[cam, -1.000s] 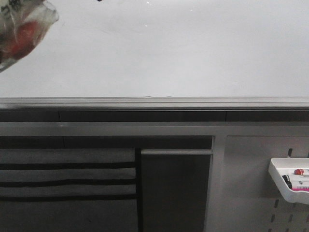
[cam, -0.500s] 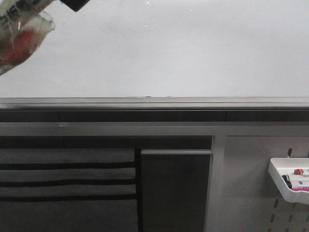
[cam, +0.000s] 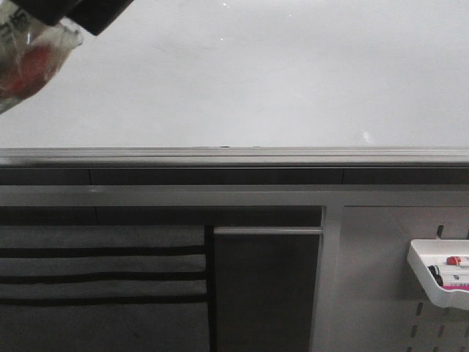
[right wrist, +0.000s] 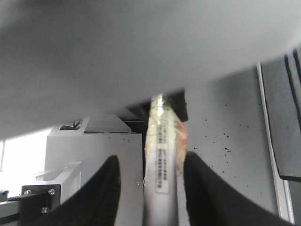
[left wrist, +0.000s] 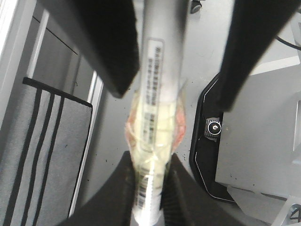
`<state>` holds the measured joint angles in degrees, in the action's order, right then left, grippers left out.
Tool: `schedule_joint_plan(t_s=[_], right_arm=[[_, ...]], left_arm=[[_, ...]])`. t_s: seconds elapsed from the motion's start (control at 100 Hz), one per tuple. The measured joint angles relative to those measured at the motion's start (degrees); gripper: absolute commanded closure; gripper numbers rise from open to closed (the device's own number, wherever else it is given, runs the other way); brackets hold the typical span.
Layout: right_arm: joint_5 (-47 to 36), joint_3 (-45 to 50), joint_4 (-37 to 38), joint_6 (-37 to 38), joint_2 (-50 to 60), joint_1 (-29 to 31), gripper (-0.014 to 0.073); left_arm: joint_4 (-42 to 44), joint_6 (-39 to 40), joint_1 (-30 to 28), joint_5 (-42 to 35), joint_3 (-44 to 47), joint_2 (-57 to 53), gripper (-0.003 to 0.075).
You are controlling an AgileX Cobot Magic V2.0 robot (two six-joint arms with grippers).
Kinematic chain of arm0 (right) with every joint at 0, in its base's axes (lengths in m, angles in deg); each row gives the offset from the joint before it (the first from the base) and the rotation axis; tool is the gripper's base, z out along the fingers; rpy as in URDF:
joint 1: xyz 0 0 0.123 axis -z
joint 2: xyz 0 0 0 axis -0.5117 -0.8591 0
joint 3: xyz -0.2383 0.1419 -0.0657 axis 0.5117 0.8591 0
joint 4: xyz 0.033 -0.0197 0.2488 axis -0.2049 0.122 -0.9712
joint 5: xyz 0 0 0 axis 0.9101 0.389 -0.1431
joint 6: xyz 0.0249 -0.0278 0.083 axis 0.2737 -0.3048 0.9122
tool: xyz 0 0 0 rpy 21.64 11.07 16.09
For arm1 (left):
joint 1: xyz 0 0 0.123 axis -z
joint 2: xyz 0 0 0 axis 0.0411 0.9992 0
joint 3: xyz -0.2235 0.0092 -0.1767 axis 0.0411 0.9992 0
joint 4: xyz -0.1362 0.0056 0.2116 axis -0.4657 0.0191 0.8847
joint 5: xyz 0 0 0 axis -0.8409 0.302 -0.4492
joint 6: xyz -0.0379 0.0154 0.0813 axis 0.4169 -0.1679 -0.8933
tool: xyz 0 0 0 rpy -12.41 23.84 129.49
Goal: Write number 3 on whiteboard
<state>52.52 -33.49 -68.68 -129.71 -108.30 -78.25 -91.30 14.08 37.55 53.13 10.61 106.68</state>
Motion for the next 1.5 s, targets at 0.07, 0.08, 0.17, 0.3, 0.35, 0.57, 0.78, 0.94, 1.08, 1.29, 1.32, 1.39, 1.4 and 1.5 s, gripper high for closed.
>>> schedule_joint_plan(t_s=[0.07, 0.08, 0.17, 0.3, 0.35, 0.57, 0.78, 0.94, 1.08, 1.29, 1.32, 1.39, 1.4, 1.5], right_arm=[[0.21, 0.0, 0.14, 0.0, -0.1, 0.0, 0.0407], [0.21, 0.0, 0.14, 0.0, -0.1, 0.0, 0.0415], [0.21, 0.0, 0.26, 0.0, -0.1, 0.0, 0.0465], [0.21, 0.0, 0.63, 0.0, -0.1, 0.0, 0.0548], [0.21, 0.0, 0.76, 0.0, -0.1, 0.0, 0.0574], [0.01, 0.0, 0.83, 0.13, -0.1, 0.0, 0.0641], [0.01, 0.0, 0.88, 0.28, -0.1, 0.0, 0.0641], [0.01, 0.0, 0.88, 0.28, -0.1, 0.0, 0.0641], [0.38, 0.0, 0.88, 0.28, -0.1, 0.0, 0.0641], [0.38, 0.0, 0.88, 0.73, -0.14, 0.4, 0.0641], [0.46, 0.0, 0.88, 1.02, -0.14, 0.69, 0.0641], [0.46, 0.0, 1.88, 2.91, 0.72, 2.06, 0.0641], [0.46, 0.0, 2.03, 3.16, 1.0, 2.22, 0.0641], [0.51, 0.0, 5.56, 7.99, 3.88, 5.17, 0.0641]], left_arm=[[0.0, 0.0, 0.0, 0.0, 0.0, 0.0, 0.0739], [0.0, 0.0, 0.0, 0.0, 0.0, 0.0, 0.0739], [0.0, 0.0, 0.0, 0.0, 0.0, 0.0, 0.0739], [0.0, 0.0, 0.0, 0.24, 0.0, 0.0, 0.0739], [-0.11, 0.1, 0.0, 0.23, 0.0, 0.0, 0.0739], [-0.21, 0.35, 0.0, 0.36, 0.0, 0.0, 0.0738], [-0.19, 1.3, 0.0, 0.36, 0.0, 0.0, 0.065], [-0.19, 1.43, 0.0, 0.16, 0.0, 0.0, 0.0444], [0.04, 1.76, 0.0, -1.09, 0.0, -0.15, 0.0286], [-0.18, 2.92, -0.61, -2.67, 0.0, -4.04, 0.0267], [-0.18, 3.37, -1.12, -2.67, 0.0, -4.85, 0.0267], [0.53, 4.6, -3.06, -2.67, 0.0, -7.03, 0.0267], [0.64, 4.71, -3.3, -2.67, 0.0, -7.26, 0.0267], [0.98, 6.69, -7.83, -3.21, 0.64, -11.19, 0.0267]])
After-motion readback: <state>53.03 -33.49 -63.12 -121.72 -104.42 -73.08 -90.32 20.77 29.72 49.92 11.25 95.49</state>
